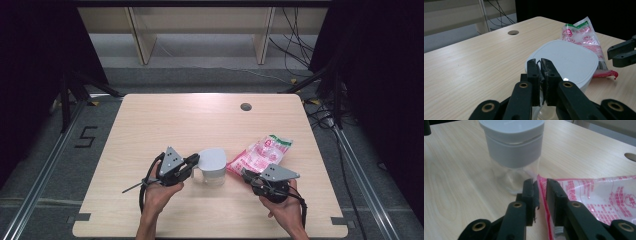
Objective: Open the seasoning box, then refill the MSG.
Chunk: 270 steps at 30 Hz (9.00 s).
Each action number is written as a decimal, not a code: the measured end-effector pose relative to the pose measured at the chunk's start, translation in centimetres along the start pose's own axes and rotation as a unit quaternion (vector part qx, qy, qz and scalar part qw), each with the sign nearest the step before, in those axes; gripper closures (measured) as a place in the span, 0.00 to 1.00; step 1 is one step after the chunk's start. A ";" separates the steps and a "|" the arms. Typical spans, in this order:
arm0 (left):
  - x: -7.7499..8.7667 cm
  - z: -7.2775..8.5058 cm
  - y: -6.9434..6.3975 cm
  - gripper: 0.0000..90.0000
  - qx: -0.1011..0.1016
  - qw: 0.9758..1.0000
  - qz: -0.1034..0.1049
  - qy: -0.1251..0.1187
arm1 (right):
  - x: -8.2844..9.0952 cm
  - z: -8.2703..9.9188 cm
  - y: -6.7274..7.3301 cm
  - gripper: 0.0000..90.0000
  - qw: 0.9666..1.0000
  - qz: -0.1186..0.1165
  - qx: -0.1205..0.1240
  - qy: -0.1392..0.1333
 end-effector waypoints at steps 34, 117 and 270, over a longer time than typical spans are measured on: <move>0.4 0.6 0.4 0.94 -0.001 1.000 -0.003 -0.002 | -3.1 -4.4 1.9 1.00 0.999 -0.038 0.022 -0.024; 3.6 6.6 -5.8 0.25 0.052 0.999 0.010 0.007 | 2.1 0.2 -3.6 0.50 0.989 0.047 -0.137 -0.031; -1.0 6.0 -8.9 0.27 -0.001 0.998 0.057 0.034 | 3.9 -5.3 -3.5 1.00 0.995 0.036 -0.034 -0.092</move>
Point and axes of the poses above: each handheld gripper's, and its own axes: x roughly backward along the jaws, z roughly out of its underside, y roughly to its left, the point moved 1 cm from there along -x, roughly forward along the jaws, and after that the axes turned 6 degrees about -x, right-handed, at the moved point
